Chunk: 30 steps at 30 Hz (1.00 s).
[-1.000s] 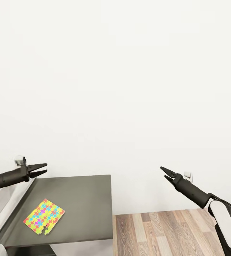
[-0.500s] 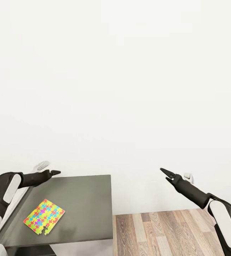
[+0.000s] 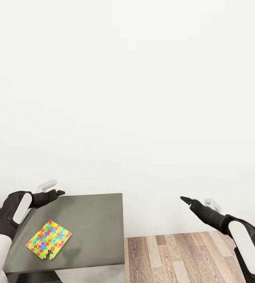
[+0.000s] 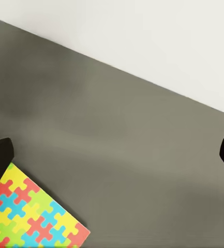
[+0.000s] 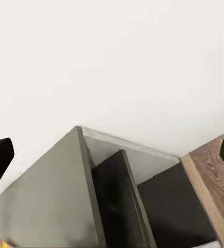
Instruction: Put all the toys in the child's room - the three board games (two on the bed and one on the table), the two jigsaw puzzles on the table, and the tennis ball on the table - inside the toy box on the table in the child's room.
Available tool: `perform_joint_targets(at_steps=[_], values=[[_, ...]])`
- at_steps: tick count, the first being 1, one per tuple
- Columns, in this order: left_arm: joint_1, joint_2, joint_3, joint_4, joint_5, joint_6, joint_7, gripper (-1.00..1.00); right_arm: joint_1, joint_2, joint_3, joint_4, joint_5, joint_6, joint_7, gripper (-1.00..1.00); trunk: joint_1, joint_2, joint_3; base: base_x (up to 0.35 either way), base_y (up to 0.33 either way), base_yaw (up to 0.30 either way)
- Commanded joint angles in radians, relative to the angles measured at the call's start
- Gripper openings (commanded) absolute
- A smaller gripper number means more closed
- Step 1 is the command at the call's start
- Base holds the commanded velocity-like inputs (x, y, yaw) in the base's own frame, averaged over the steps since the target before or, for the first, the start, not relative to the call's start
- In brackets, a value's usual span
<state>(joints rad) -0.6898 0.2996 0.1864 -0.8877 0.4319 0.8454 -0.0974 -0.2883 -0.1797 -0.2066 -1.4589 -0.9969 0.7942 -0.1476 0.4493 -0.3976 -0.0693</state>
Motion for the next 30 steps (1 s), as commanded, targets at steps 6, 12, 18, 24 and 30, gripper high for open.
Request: perform_joint_targets(at_steps=[6,12,18,24,30], values=[[-0.005,-0.038,0.002,0.027,-0.01,-0.028,0.162,1.0,-0.004,0.001,0.054,0.0,-0.014,0.004,-0.164,1.0,0.001,-0.002,-0.002,0.0,0.0,0.0],[-0.028,-0.075,0.001,0.074,-0.009,-0.061,0.323,1.0,-0.012,0.001,0.082,0.007,-0.019,0.002,-0.256,1.0,0.001,-0.002,-0.002,0.0,0.0,0.0],[-0.035,-0.082,0.001,0.091,-0.009,-0.064,0.355,1.0,-0.012,0.002,0.086,0.008,-0.02,0.002,-0.271,1.0,0.001,-0.002,-0.002,0.0,0.0,0.0],[-0.036,-0.08,0.002,0.094,-0.01,-0.065,0.36,1.0,-0.012,0.001,0.088,0.001,-0.02,-0.002,-0.271,1.0,0.001,-0.002,-0.002,0.0,0.0,0.0],[-0.037,-0.074,0.003,0.095,-0.01,-0.065,0.361,1.0,-0.012,0.0,0.089,-0.001,-0.017,-0.004,-0.266,1.0,0.001,-0.002,-0.002,0.0,0.0,0.0]])
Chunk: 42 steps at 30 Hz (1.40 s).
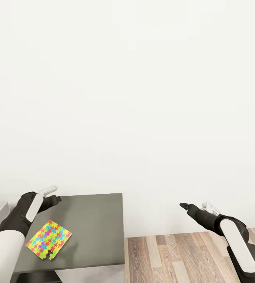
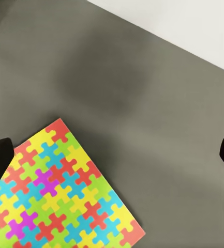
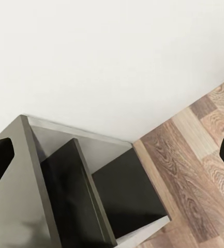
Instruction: Put all the toys in the child's room - the three board games (two on the bed and one on the table), the two jigsaw puzzles on the table, and the tennis ball on the table - inside the toy box on the table in the child's room.
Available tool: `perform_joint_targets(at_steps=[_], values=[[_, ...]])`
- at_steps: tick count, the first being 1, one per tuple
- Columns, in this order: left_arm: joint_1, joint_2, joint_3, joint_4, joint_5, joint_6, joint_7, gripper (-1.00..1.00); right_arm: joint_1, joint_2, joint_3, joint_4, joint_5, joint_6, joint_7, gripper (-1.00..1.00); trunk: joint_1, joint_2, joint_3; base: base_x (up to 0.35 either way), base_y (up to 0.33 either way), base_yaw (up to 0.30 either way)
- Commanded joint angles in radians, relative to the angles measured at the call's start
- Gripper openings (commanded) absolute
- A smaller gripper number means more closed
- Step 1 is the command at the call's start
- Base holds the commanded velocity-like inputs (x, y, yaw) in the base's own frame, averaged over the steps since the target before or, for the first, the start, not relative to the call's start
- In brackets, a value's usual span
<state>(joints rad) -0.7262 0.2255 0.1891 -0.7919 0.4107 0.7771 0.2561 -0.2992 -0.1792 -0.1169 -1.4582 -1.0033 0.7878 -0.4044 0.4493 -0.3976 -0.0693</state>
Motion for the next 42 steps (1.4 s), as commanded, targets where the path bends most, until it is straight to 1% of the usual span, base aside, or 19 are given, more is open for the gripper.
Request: perform_joint_targets(at_steps=[1,5,7,8,11,15,22,42], values=[[-0.001,0.002,0.001,-0.001,0.01,0.003,0.009,1.0,-0.001,0.0,0.0,-0.001,-0.009,0.002,-0.009,1.0,0.001,-0.002,-0.002,0.0,0.0,0.0],[-0.001,0.003,0.001,-0.001,0.004,-0.003,0.022,1.0,-0.001,0.0,0.0,-0.001,-0.008,0.002,-0.009,1.0,0.001,-0.002,-0.002,0.0,0.0,0.0],[-0.001,0.002,0.001,0.001,-0.01,-0.017,0.048,1.0,-0.001,0.001,0.001,-0.001,-0.008,0.002,-0.008,1.0,0.001,-0.002,-0.002,0.0,0.0,0.0],[-0.001,0.001,0.001,0.005,-0.022,-0.032,0.073,1.0,-0.001,0.001,0.001,-0.001,-0.008,0.002,-0.009,1.0,0.001,-0.002,-0.002,0.0,0.0,0.0],[-0.001,0.0,0.002,0.015,-0.039,-0.062,0.123,1.0,0.0,0.004,0.001,-0.007,-0.008,0.003,-0.008,1.0,0.001,-0.002,-0.002,0.0,0.0,0.0],[-0.001,-0.001,0.002,0.021,-0.048,-0.079,0.154,1.0,0.001,0.005,0.001,-0.042,-0.012,0.003,-0.005,1.0,0.001,-0.002,-0.002,0.0,0.0,0.0],[-0.001,-0.001,0.002,0.023,-0.052,-0.086,0.163,1.0,0.003,0.006,0.001,-0.07,-0.016,0.006,-0.005,1.0,0.001,-0.002,-0.006,0.0,0.0,0.0],[-0.001,0.001,0.001,0.023,-0.053,-0.088,0.159,1.0,0.003,0.006,0.002,-0.073,-0.018,0.009,-0.002,1.0,0.001,-0.002,-0.038,0.0,0.0,0.0]])
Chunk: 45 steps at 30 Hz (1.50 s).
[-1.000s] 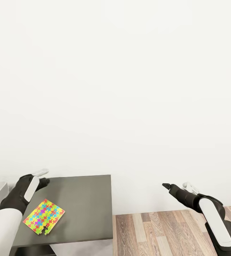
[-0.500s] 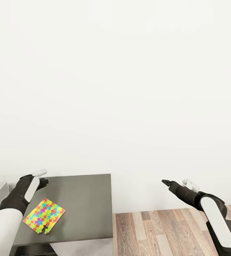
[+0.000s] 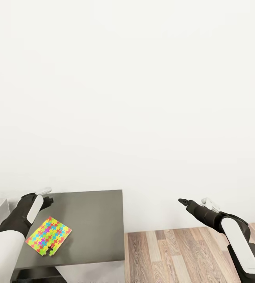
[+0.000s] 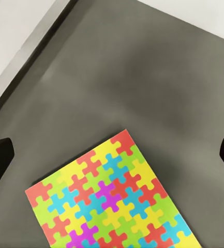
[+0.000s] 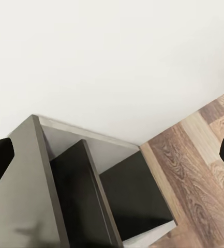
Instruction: Put all the toys in the child's room - the three board games (two on the bed and one on the table), the two jigsaw puzzles on the table, and the tennis ball on the table - inside the toy box on the table in the child's room.
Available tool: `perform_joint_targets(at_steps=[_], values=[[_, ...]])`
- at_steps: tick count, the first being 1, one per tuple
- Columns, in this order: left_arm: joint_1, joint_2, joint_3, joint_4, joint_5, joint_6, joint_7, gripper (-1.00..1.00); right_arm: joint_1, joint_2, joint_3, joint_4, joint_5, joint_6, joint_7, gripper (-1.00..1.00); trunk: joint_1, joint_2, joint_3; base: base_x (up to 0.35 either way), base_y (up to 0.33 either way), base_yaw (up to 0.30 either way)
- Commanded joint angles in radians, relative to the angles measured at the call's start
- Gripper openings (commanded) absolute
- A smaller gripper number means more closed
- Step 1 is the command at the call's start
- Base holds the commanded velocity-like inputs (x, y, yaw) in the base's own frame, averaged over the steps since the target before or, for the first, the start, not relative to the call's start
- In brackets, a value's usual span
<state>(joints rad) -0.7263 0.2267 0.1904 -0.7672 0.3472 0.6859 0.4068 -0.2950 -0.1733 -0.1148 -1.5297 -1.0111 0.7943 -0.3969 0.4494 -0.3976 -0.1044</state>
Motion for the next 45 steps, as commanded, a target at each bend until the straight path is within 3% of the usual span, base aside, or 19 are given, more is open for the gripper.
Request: perform_joint_targets(at_steps=[1,24,27,32,35,45], values=[[-0.001,0.0,0.0,-0.001,0.011,0.003,0.007,1.0,-0.001,0.0,0.0,-0.001,-0.011,0.002,-0.01,1.0,0.001,-0.002,-0.004,0.0,0.0,0.0],[-0.001,0.003,-0.002,-0.001,0.011,0.006,-0.01,1.0,-0.001,0.0,0.001,-0.001,-0.011,0.004,-0.01,1.0,0.001,-0.002,-0.042,0.0,0.0,0.0],[-0.001,0.009,-0.002,-0.001,0.01,0.008,-0.05,1.0,-0.001,0.0,0.001,-0.001,-0.011,0.004,-0.01,1.0,0.001,-0.002,-0.047,0.0,0.0,0.0],[-0.001,0.048,-0.002,-0.001,0.011,0.014,-0.16,1.0,-0.001,0.0,0.001,-0.001,-0.011,0.004,-0.01,1.0,0.001,-0.002,-0.055,0.0,0.0,0.0],[-0.001,0.058,-0.002,-0.001,0.01,0.017,-0.217,1.0,-0.001,0.0,0.001,-0.001,-0.011,0.004,-0.01,1.0,0.001,-0.002,-0.06,0.0,0.0,0.0],[-0.001,0.067,-0.002,-0.001,0.008,0.018,-0.246,1.0,-0.001,0.0,0.001,-0.001,-0.011,0.005,-0.01,1.0,0.001,-0.002,-0.076,0.0,0.0,0.0]])
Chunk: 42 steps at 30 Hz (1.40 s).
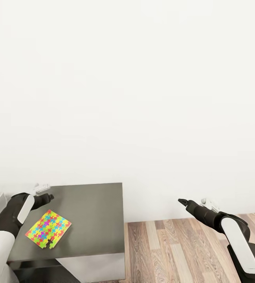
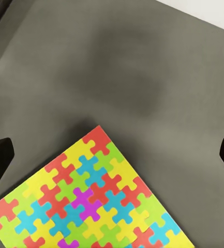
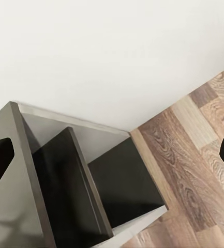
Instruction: Put all the toys in the child's room - the three board games (two on the bed and one on the table), the two jigsaw puzzles on the table, and the tennis ball on the table - inside the toy box on the table in the child's room.
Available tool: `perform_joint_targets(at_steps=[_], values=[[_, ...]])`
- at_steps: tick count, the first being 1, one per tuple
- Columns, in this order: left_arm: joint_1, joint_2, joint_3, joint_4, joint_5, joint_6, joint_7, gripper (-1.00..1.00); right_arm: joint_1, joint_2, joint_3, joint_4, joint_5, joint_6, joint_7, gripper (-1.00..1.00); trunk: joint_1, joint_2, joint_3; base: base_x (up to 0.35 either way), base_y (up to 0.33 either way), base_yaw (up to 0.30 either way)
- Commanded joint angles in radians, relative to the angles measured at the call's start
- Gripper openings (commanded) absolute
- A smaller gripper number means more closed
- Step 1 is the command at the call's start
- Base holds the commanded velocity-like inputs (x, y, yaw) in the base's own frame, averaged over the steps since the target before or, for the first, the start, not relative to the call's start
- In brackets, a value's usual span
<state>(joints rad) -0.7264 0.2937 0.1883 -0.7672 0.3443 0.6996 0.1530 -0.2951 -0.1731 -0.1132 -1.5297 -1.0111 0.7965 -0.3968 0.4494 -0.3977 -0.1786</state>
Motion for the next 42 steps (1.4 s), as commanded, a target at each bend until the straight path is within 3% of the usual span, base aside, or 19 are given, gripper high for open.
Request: perform_joint_targets(at_steps=[1,28,34,42], values=[[-0.001,0.0,0.0,-0.001,0.011,0.004,0.007,1.0,-0.001,0.0,0.0,-0.001,-0.011,0.003,-0.01,1.0,0.001,-0.002,-0.004,0.0,0.0,0.0],[-0.001,0.005,0.002,-0.001,0.009,0.009,-0.001,1.0,0.0,0.014,0.001,-0.001,-0.008,0.0,-0.01,1.0,0.001,-0.002,-0.048,0.0,0.0,0.0],[-0.001,0.032,0.004,-0.001,0.014,0.02,-0.001,1.0,0.0,0.015,0.001,-0.001,-0.008,0.0,-0.01,1.0,0.001,-0.002,-0.058,0.0,0.0,0.0],[-0.001,0.041,0.006,-0.001,0.014,0.021,0.0,1.0,-0.001,0.014,0.001,-0.001,-0.008,0.002,-0.008,1.0,0.001,-0.002,-0.071,0.0,0.0,0.0]])
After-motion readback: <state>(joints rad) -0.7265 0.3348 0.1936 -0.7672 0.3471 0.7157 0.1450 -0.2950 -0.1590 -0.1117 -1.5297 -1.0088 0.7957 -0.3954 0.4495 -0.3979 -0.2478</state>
